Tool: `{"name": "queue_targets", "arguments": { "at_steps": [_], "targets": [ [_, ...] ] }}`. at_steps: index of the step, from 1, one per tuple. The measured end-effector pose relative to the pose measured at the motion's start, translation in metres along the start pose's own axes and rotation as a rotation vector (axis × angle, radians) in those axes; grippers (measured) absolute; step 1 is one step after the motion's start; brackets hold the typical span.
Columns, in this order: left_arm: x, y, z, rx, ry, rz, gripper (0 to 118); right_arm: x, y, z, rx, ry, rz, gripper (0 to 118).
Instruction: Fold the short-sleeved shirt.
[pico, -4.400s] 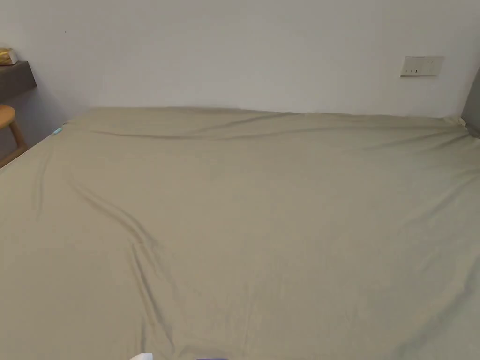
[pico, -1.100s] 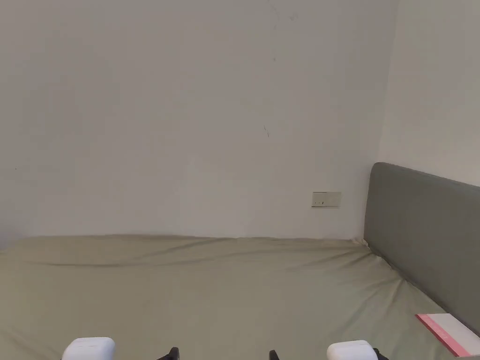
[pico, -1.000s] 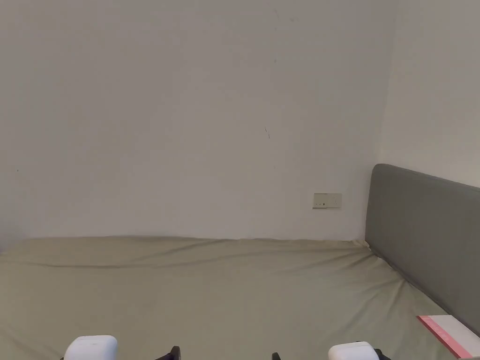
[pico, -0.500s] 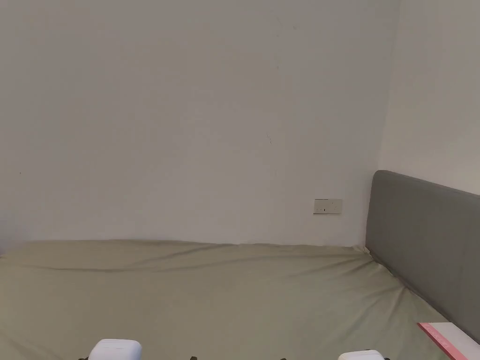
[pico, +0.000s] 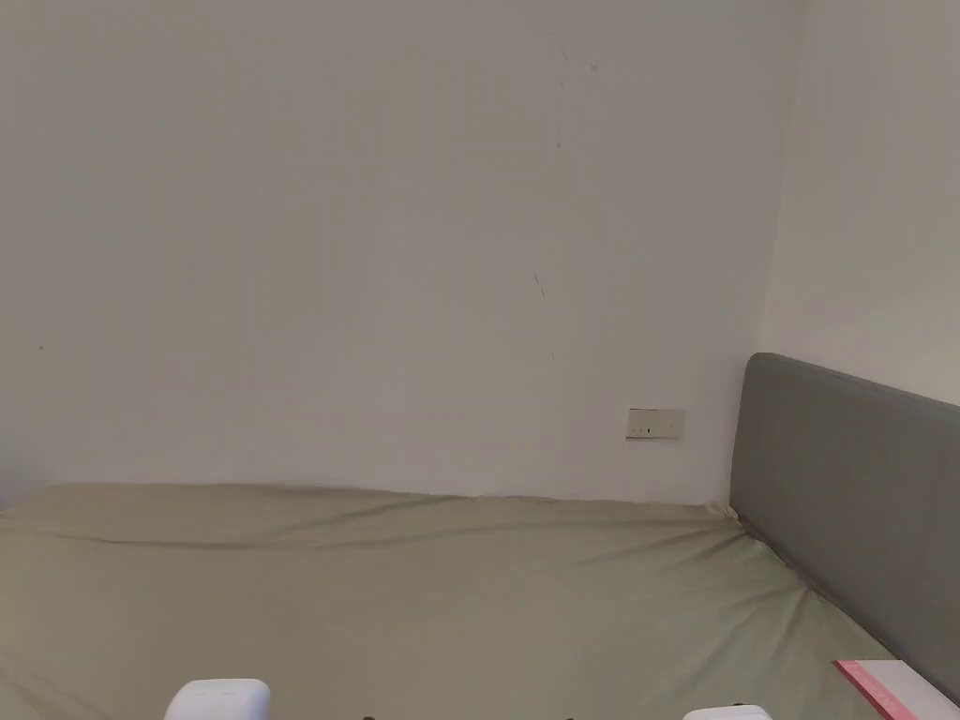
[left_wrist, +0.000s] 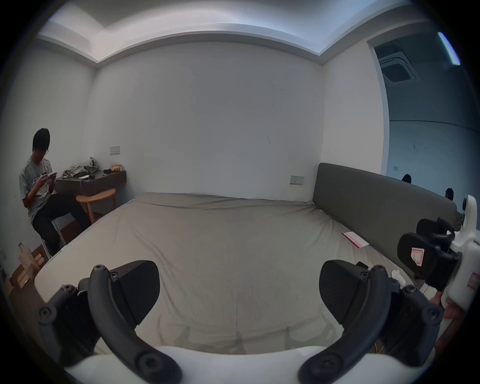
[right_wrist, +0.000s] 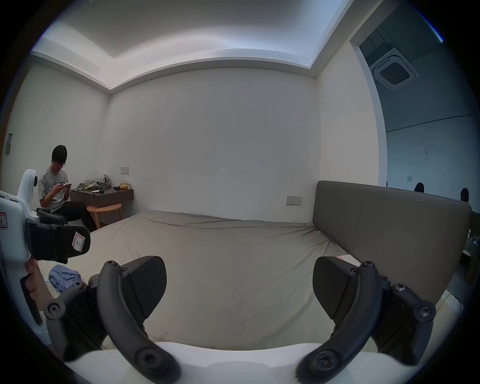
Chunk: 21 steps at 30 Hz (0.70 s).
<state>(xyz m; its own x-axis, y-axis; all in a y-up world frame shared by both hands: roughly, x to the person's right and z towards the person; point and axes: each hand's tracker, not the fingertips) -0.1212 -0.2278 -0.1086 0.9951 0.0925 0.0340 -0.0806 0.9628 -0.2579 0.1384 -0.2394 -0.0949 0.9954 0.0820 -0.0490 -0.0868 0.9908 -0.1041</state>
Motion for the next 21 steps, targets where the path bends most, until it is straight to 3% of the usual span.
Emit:
{"name": "queue_targets", "arguments": {
  "at_steps": [10,21],
  "targets": [
    [0.008,0.001,0.006,0.022,0.042,-0.083,118,-0.001,0.002,0.000,-0.004,-0.004,-0.011,114],
    [0.003,0.003,0.011,0.030,0.061,-0.079,118,-0.006,0.002,0.001,0.002,0.004,-0.005,114]
  ]
}}
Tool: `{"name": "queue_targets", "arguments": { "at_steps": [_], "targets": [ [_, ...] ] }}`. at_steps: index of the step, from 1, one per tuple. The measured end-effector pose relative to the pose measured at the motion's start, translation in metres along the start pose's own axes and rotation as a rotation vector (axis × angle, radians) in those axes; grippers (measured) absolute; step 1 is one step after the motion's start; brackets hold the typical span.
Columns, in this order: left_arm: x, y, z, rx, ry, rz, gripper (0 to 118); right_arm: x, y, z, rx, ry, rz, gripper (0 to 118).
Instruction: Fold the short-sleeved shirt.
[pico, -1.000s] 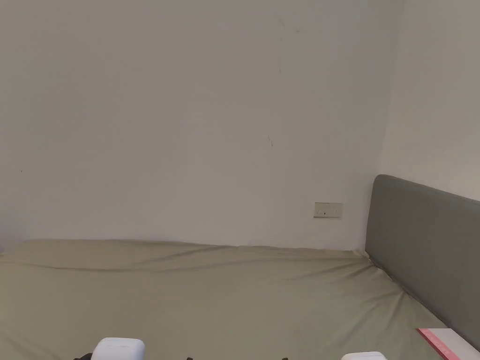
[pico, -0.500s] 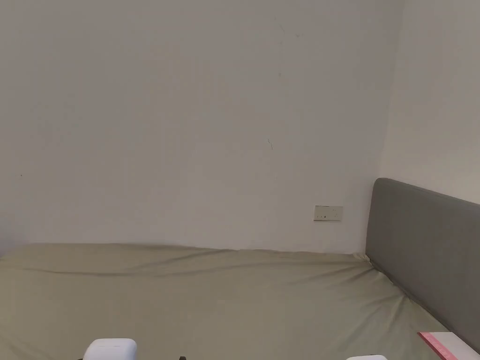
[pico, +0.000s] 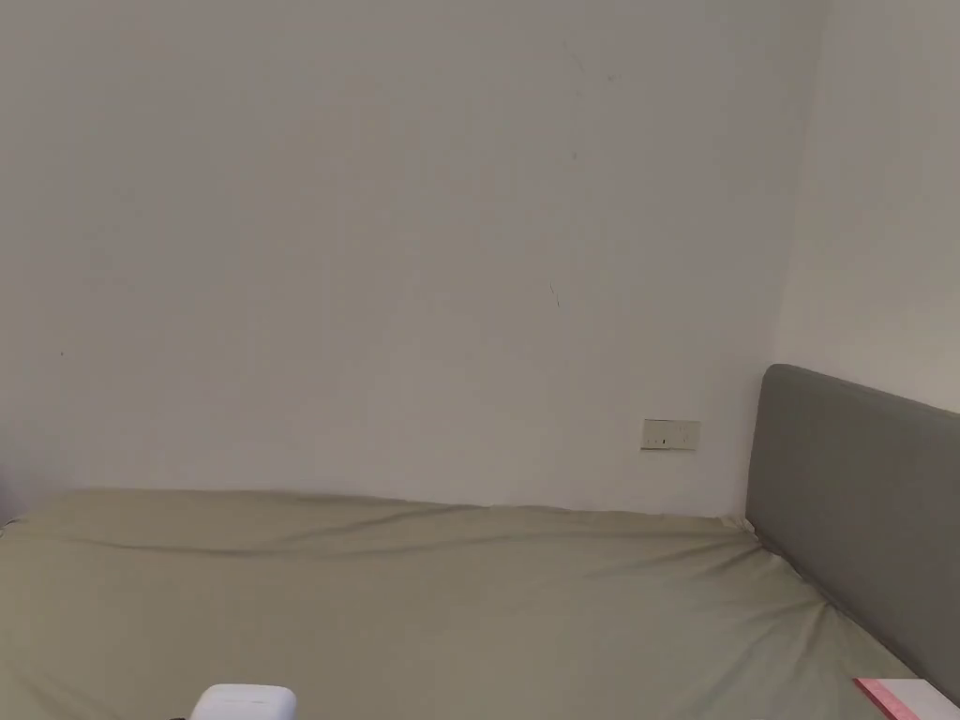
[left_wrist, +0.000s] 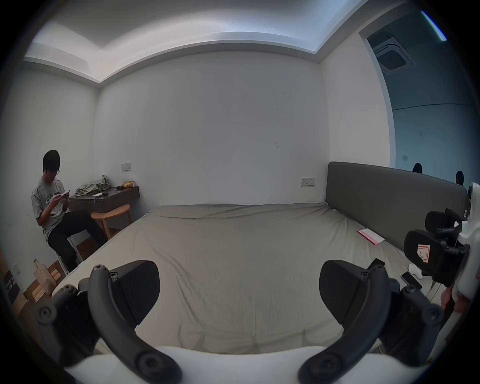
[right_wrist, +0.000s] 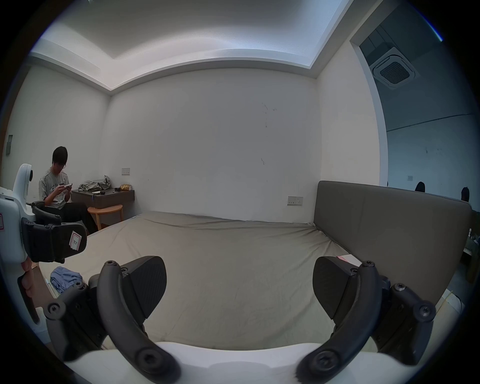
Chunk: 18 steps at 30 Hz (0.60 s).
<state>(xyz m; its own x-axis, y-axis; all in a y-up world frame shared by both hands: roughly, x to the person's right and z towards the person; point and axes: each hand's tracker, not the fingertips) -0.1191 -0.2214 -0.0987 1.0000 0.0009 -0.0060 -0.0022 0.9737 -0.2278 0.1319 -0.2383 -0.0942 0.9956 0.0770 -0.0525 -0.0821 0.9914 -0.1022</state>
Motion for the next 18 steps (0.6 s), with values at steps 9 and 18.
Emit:
{"name": "queue_targets", "arguments": {
  "at_steps": [9,18],
  "targets": [
    [-0.0011,-0.0035,-0.0050,-0.002,0.054,-0.023,118,0.0006,-0.0002,-0.0021,-0.008,0.006,-0.007,114],
    [-0.0030,-0.0027,-0.0079,-0.016,0.045,-0.006,118,-0.0019,-0.0003,-0.0025,-0.012,0.013,0.008,114]
  ]
}}
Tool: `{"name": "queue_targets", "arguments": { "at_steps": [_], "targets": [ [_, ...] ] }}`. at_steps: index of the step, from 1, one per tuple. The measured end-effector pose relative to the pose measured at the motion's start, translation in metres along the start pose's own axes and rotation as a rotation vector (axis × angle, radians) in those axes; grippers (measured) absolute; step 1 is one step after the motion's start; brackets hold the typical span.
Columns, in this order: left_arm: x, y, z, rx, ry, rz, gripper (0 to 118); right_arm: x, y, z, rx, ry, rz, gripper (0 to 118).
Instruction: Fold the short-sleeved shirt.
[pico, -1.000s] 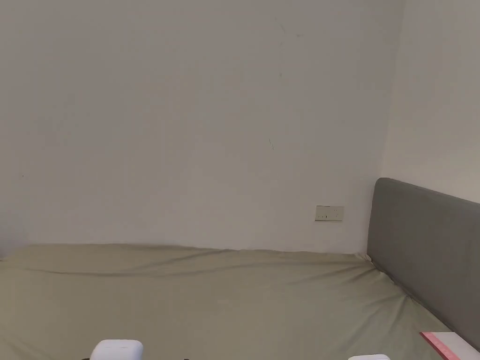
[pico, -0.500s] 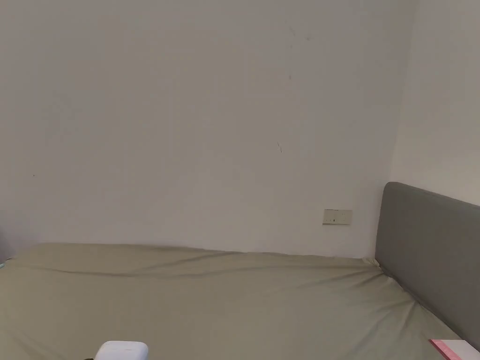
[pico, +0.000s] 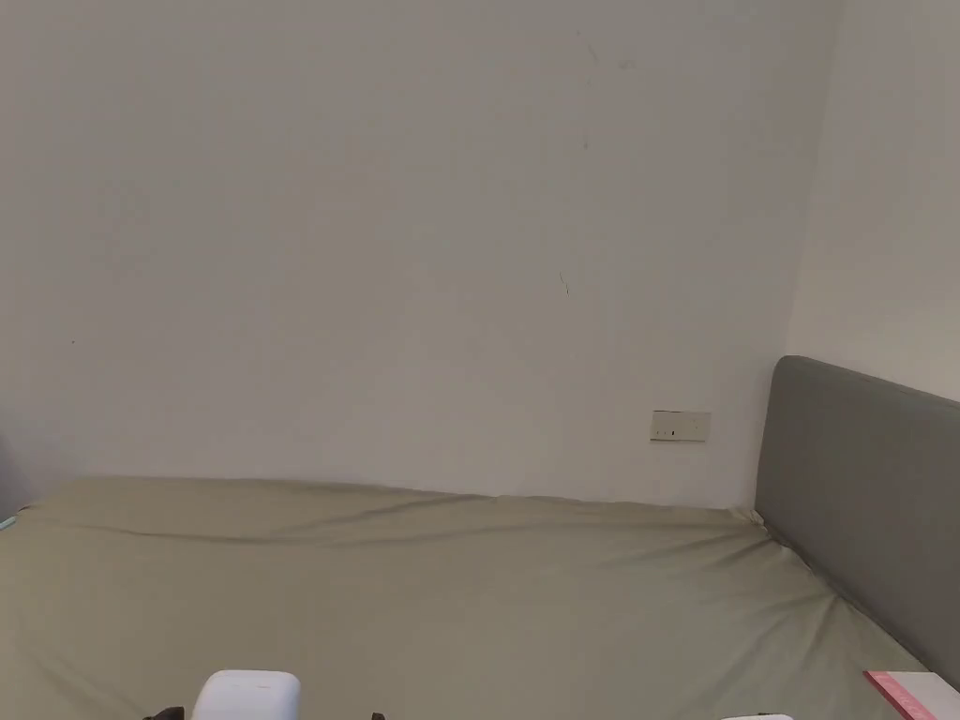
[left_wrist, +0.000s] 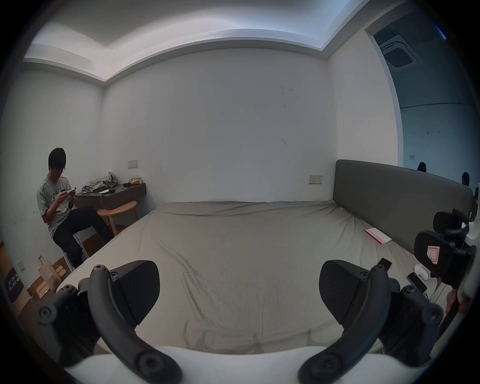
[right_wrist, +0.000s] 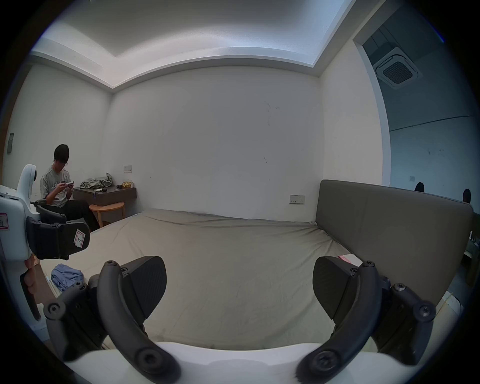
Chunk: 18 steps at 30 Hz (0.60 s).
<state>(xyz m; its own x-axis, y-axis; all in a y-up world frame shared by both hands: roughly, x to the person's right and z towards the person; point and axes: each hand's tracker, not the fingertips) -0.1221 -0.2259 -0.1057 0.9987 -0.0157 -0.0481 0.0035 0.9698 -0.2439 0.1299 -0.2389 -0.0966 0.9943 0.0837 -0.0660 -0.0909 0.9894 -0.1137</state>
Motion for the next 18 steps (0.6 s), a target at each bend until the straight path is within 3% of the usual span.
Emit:
{"name": "queue_targets", "arguments": {
  "at_steps": [14,18],
  "targets": [
    [0.009,0.000,-0.007,-0.023,0.079,-0.041,118,-0.001,0.003,0.003,0.013,0.005,0.021,114],
    [0.009,0.003,-0.010,-0.143,0.118,-0.001,118,0.002,0.003,0.007,0.027,0.029,0.007,114]
  ]
}}
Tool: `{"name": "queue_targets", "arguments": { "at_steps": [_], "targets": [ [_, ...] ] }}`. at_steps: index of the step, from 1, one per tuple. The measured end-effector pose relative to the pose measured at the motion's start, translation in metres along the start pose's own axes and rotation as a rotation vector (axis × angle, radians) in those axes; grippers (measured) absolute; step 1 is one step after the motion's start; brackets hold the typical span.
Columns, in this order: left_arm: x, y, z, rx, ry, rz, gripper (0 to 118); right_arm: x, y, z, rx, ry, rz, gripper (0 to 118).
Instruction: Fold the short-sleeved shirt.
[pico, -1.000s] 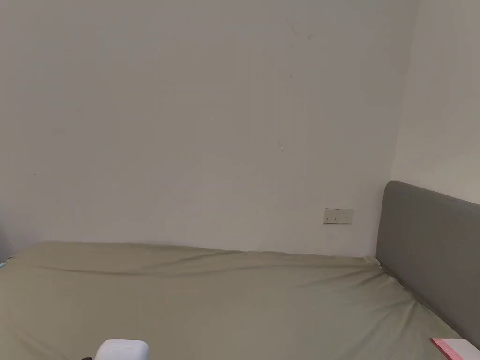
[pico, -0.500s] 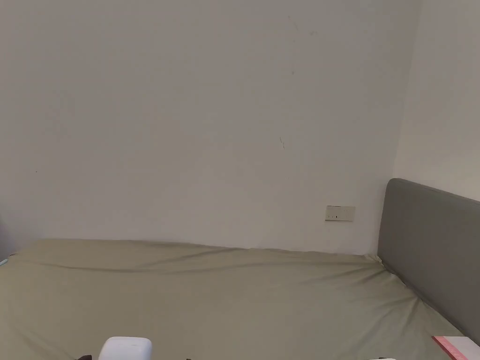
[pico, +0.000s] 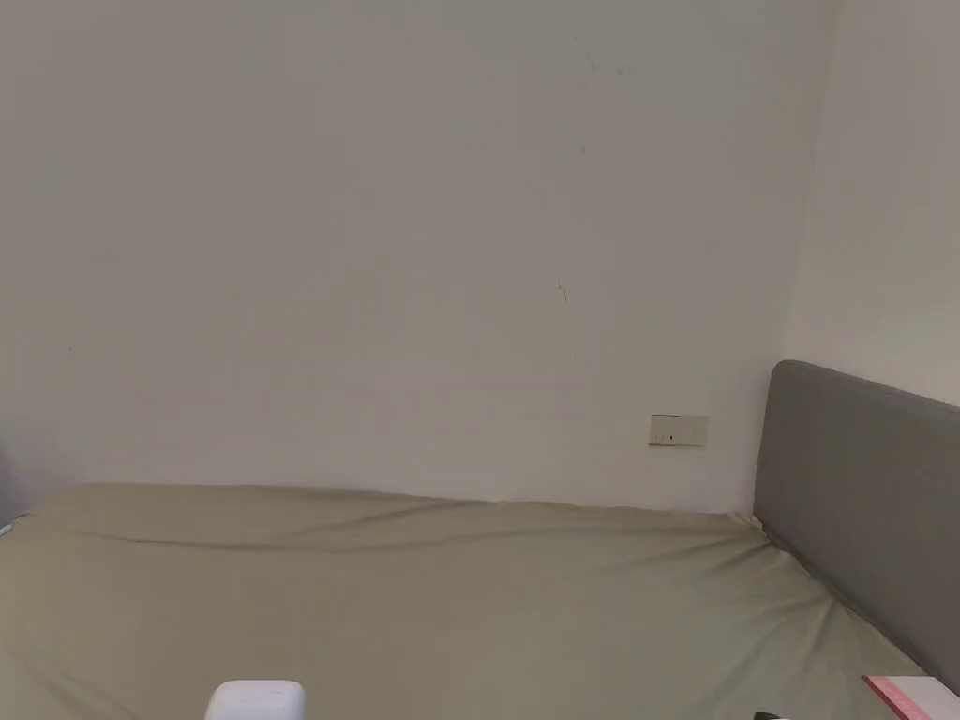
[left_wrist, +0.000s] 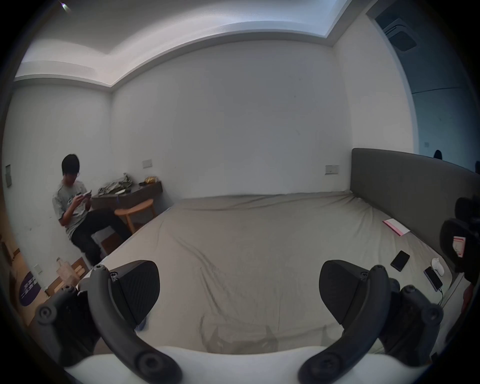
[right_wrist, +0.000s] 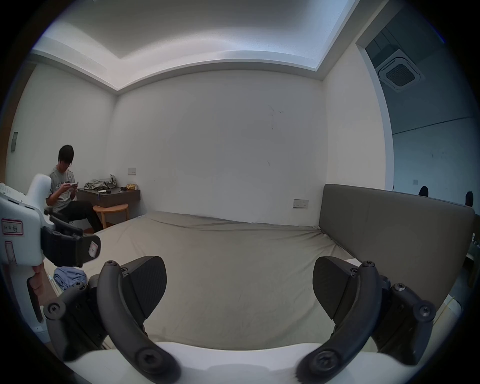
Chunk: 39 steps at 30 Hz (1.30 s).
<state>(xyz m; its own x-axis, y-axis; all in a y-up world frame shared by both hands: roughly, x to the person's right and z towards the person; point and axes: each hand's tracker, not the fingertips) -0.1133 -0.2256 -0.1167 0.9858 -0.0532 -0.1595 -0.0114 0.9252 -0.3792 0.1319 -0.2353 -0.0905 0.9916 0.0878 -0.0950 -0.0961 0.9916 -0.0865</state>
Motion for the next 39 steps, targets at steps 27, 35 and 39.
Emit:
{"name": "queue_targets", "arguments": {
  "at_steps": [27,35,39],
  "targets": [
    [0.004,-0.016,0.012,0.165,-0.047,-0.043,118,0.000,-0.003,-0.002,0.006,-0.004,0.022,114],
    [0.000,-0.018,0.010,0.151,-0.036,-0.031,118,-0.001,-0.006,-0.004,-0.003,0.008,0.022,114],
    [-0.003,-0.018,0.009,0.137,-0.047,-0.031,118,-0.001,-0.007,-0.005,-0.002,0.018,0.007,114]
  ]
}}
